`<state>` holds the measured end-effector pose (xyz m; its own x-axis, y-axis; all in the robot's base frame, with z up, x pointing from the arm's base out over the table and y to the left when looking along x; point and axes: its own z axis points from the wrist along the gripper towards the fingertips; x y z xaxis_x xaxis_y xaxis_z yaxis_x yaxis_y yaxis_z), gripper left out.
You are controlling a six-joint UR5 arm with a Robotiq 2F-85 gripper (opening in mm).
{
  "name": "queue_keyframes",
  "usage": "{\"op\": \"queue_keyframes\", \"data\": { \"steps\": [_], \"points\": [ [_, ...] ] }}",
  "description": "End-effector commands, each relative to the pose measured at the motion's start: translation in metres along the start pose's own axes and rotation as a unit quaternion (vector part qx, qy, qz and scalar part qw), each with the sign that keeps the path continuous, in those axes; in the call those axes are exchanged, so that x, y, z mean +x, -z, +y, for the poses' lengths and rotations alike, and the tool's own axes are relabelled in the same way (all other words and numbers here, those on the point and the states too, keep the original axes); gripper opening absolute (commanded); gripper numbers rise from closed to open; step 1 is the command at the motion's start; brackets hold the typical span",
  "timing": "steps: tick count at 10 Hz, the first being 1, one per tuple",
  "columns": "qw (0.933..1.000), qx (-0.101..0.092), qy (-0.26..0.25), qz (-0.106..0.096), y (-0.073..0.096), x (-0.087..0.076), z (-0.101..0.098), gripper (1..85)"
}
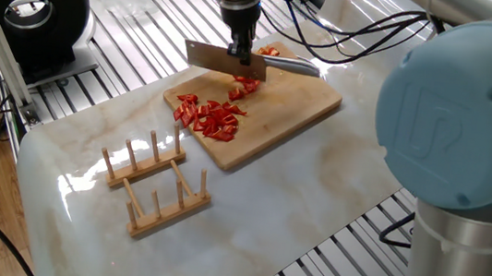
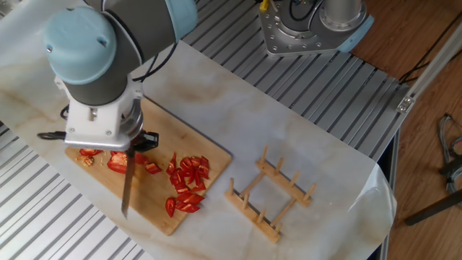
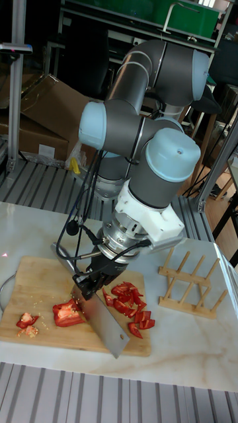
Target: Chop the chili peppers
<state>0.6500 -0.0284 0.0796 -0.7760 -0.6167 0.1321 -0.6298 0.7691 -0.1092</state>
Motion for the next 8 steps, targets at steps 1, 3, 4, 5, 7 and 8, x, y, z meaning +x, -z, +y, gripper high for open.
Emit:
{"op": "queue_keyframes", "data": {
  "steps": [1, 3, 4, 5, 7, 8],
  "points": [
    [0.9998, -0.011, 0.003, -0.018, -0.009, -0.012, 0.006, 1.3],
    [0.9994, -0.021, -0.010, -0.025, -0.009, -0.016, 0.011, 1.3],
    [0.9990, -0.028, -0.022, -0.028, -0.009, -0.017, 0.014, 1.3],
    [0.9980, -0.040, -0.036, -0.034, -0.008, -0.020, 0.019, 1.3],
    [0.9946, -0.073, -0.054, -0.050, -0.002, -0.025, 0.027, 1.3],
    [0.9926, -0.089, -0.063, -0.054, 0.002, -0.024, 0.029, 1.3]
  ]
}}
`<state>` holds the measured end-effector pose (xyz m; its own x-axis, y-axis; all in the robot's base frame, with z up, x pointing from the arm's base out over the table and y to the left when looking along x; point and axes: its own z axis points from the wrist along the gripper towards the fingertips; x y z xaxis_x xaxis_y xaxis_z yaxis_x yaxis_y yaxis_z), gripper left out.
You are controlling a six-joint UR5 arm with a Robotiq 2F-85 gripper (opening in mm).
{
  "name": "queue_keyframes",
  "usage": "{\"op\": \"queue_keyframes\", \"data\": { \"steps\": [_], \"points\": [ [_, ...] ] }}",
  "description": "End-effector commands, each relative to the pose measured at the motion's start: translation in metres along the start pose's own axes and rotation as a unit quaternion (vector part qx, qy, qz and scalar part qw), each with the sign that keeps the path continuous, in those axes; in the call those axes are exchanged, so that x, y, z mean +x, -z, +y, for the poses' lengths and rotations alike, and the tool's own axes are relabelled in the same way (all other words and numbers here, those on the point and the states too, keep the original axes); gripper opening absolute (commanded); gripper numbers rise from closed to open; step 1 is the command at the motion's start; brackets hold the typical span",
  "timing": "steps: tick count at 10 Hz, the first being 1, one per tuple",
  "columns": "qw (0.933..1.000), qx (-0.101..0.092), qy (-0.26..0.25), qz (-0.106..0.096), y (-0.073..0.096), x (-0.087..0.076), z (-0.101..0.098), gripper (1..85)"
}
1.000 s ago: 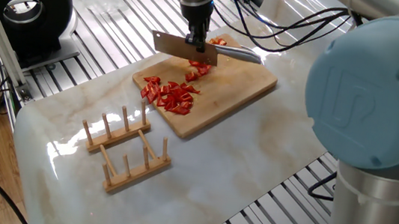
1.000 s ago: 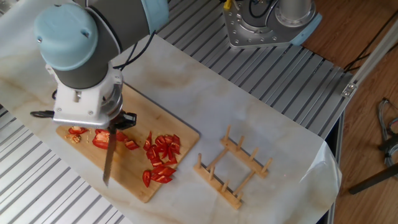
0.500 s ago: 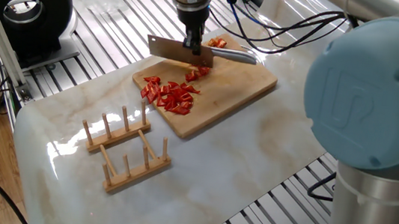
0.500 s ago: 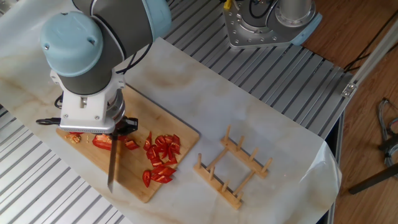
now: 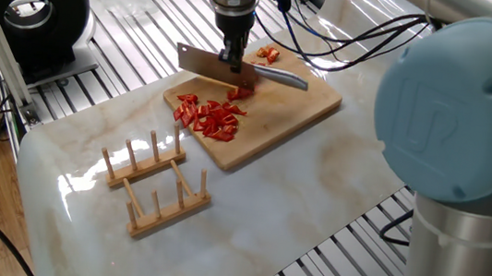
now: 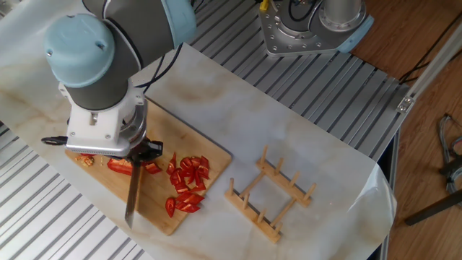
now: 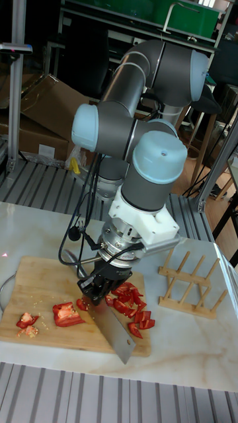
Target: Chop the chili peppers
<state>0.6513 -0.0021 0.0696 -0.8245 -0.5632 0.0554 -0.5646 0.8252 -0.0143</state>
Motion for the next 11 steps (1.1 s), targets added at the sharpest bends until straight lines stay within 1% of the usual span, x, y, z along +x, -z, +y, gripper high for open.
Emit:
{"op": "queue_keyframes", "data": {
  "steps": [1, 2, 5, 6, 7, 10, 11],
  "points": [
    [0.9984, -0.044, -0.030, -0.019, 0.009, -0.004, 0.010, 1.3],
    [0.9979, -0.047, -0.041, -0.019, 0.010, -0.006, 0.013, 1.3],
    [0.9962, -0.049, -0.070, -0.018, 0.013, -0.015, 0.022, 1.3],
    [0.9946, -0.054, -0.085, -0.021, 0.014, -0.017, 0.025, 1.3],
    [0.9920, -0.065, -0.105, -0.026, 0.016, -0.021, 0.031, 1.3],
    [0.9875, -0.069, -0.140, -0.022, 0.025, -0.021, 0.036, 1.3],
    [0.9860, -0.072, -0.148, -0.023, 0.028, -0.022, 0.037, 1.3]
  ]
}}
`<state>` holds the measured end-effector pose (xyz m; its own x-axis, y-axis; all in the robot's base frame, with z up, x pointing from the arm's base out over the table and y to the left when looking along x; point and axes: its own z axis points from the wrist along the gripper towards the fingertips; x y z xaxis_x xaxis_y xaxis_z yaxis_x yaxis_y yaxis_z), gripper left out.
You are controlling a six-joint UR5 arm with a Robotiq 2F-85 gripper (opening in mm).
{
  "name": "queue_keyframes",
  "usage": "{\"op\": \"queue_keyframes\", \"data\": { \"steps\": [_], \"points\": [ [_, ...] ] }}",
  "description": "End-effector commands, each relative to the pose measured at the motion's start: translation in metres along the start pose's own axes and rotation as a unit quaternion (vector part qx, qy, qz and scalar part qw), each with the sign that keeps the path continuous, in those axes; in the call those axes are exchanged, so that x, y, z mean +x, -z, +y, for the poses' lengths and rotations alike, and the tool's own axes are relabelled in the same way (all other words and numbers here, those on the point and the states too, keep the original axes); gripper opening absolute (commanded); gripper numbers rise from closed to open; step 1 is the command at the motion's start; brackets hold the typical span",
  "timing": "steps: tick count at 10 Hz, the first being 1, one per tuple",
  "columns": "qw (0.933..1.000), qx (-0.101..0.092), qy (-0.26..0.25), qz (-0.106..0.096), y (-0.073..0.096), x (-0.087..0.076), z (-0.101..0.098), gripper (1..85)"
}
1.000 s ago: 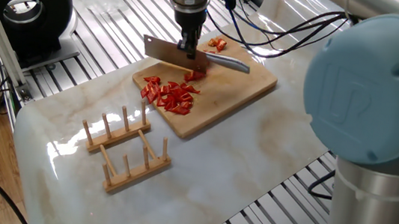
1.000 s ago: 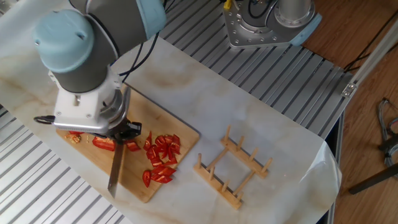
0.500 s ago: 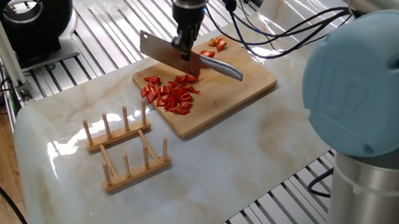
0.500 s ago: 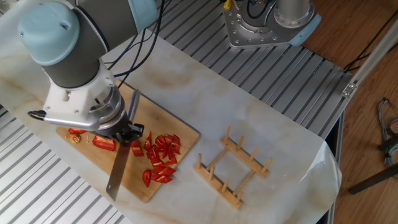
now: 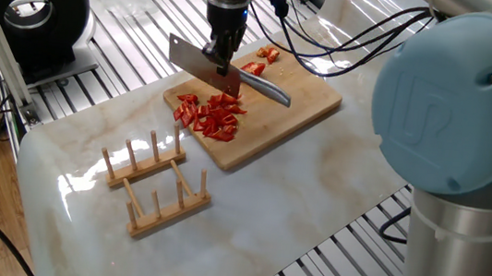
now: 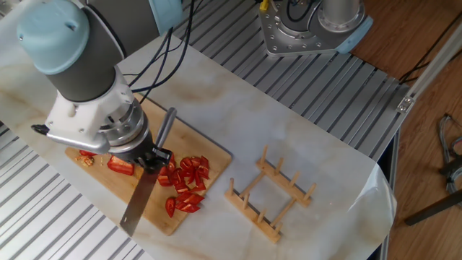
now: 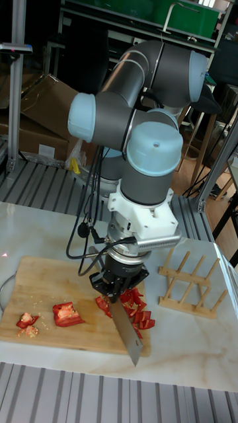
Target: Chop the chili peppers
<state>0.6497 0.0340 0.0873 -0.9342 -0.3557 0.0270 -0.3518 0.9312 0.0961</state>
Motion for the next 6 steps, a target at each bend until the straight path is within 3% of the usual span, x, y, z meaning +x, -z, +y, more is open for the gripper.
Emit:
{"op": "queue_keyframes", "data": {
  "steps": [1, 3, 4, 6],
  "points": [
    [0.9992, -0.011, -0.038, -0.004, 0.010, -0.003, 0.008, 1.3],
    [0.9991, 0.014, -0.041, 0.001, 0.018, 0.001, 0.001, 1.3],
    [0.9984, 0.039, -0.041, 0.006, 0.021, 0.005, -0.007, 1.3],
    [0.9958, 0.036, -0.084, -0.005, 0.025, 0.006, -0.001, 1.3]
  ]
}}
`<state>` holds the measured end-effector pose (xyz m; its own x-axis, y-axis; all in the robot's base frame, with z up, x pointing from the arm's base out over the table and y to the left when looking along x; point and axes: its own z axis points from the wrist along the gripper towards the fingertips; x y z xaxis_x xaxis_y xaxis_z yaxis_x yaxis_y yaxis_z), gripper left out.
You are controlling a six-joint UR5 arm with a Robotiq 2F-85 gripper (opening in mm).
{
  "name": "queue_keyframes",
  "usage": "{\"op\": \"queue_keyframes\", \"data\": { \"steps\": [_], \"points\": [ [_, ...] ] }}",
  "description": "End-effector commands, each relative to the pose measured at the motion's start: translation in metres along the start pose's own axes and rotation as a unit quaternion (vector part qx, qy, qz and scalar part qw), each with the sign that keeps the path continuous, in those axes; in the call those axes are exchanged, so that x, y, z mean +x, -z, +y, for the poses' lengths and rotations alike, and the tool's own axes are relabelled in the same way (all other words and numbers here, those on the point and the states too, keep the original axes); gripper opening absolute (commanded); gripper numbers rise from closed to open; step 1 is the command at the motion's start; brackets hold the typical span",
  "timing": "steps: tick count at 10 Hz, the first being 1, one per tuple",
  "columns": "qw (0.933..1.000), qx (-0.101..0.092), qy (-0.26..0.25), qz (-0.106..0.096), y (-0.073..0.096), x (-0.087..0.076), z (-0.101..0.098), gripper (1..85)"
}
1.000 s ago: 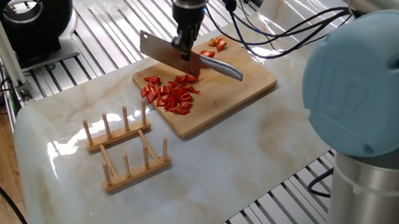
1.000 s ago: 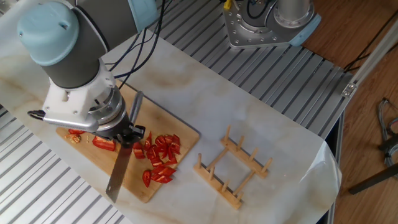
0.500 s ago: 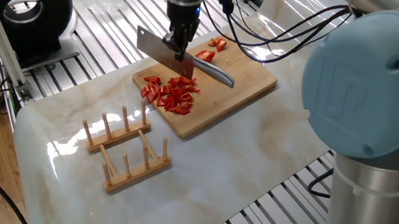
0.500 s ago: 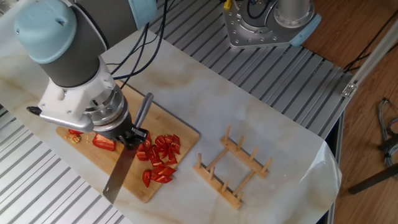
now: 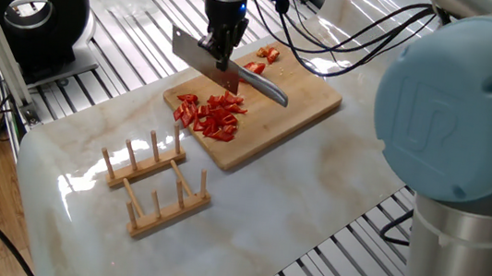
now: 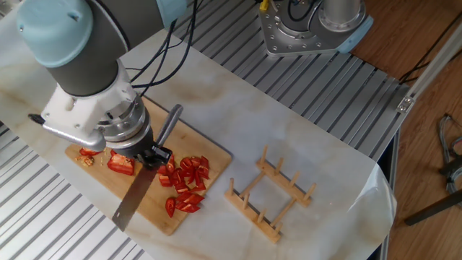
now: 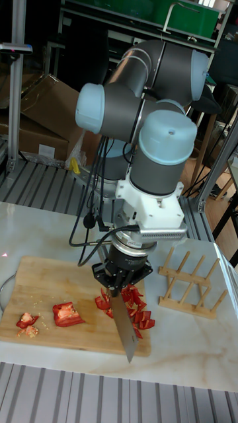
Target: Chop the chili peppers
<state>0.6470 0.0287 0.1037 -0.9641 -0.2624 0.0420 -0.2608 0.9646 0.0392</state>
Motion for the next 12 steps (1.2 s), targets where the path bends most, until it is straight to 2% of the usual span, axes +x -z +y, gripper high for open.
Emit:
{"op": "queue_keyframes", "data": {
  "steps": [1, 2, 3, 4, 5, 6, 7, 8, 9, 10, 12],
  "points": [
    [0.9974, 0.031, -0.061, -0.021, 0.013, 0.000, -0.007, 1.3],
    [0.9941, 0.052, -0.091, -0.028, 0.016, 0.002, -0.016, 1.3],
    [0.9893, 0.064, -0.128, -0.031, 0.019, 0.008, -0.022, 1.3],
    [0.9829, 0.086, -0.158, -0.040, 0.022, 0.010, -0.034, 1.3],
    [0.9797, 0.094, -0.170, -0.049, 0.022, 0.009, -0.045, 1.3],
    [0.9796, 0.095, -0.167, -0.059, 0.019, 0.005, -0.059, 1.3],
    [0.9818, 0.085, -0.158, -0.062, 0.011, 0.001, -0.072, 1.3],
    [0.9808, 0.075, -0.166, -0.068, 0.005, -0.003, -0.078, 1.3],
    [0.9796, 0.062, -0.178, -0.070, 0.001, -0.006, -0.075, 1.3],
    [0.9790, 0.053, -0.185, -0.066, 0.000, -0.007, -0.070, 1.3],
    [0.9781, 0.063, -0.193, -0.044, -0.006, 0.000, -0.077, 1.3]
  ]
}}
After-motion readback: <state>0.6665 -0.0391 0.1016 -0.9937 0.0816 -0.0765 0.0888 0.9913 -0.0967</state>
